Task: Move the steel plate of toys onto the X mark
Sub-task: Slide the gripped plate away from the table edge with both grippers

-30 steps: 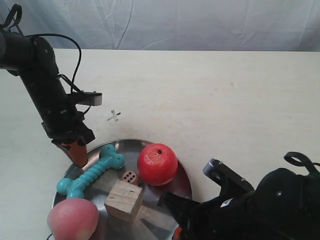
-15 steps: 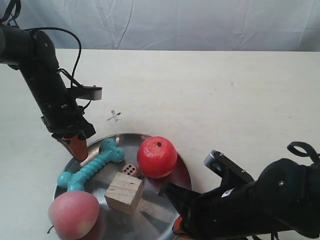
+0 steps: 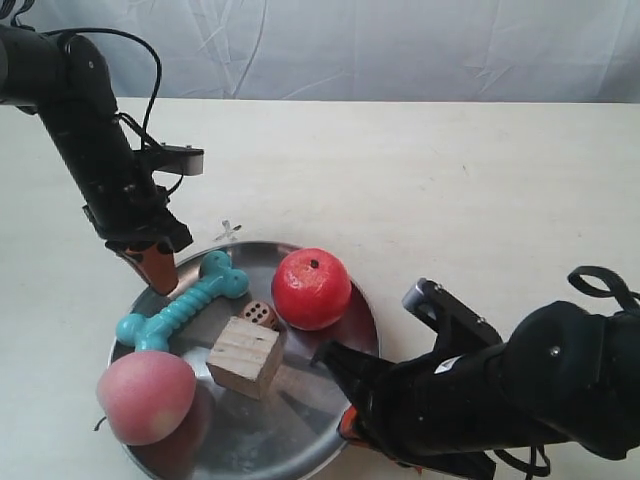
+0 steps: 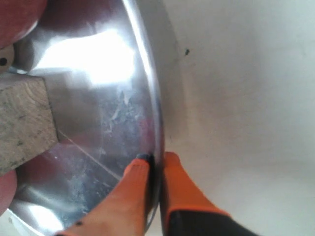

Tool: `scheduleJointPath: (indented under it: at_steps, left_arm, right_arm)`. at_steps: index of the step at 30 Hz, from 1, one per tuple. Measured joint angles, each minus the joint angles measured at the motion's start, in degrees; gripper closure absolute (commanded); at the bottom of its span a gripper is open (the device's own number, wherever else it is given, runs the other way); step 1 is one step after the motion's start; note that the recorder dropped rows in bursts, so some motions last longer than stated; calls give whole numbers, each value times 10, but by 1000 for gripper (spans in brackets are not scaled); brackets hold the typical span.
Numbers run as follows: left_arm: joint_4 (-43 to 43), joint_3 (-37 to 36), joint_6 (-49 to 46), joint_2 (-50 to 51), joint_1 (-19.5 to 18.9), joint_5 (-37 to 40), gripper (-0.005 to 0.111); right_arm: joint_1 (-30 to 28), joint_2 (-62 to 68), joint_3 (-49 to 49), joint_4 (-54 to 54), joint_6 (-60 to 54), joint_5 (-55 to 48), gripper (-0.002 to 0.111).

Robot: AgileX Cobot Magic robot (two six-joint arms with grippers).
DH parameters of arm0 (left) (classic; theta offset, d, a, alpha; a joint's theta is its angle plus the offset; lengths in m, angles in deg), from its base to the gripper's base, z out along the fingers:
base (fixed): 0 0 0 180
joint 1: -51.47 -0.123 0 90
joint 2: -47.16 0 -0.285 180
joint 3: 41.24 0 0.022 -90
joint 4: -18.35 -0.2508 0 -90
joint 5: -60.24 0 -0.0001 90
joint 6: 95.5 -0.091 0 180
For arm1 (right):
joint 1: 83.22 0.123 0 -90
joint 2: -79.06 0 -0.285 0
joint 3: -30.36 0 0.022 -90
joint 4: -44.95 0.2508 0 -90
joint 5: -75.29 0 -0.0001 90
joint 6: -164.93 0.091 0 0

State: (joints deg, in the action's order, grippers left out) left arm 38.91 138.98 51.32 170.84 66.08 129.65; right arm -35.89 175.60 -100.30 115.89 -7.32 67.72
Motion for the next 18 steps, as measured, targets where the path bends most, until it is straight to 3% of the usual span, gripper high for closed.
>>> scheduleJointPath:
  at_steps: [12, 18]
  left_arm:
    - [-7, 10, 10, 0, 0, 1, 107]
    - [-10, 13, 15, 0, 0, -6, 107]
  right_arm:
    - [-3, 0, -1, 0, 0, 32, 109]
    - [-47, 2, -15, -22, -6, 0, 109]
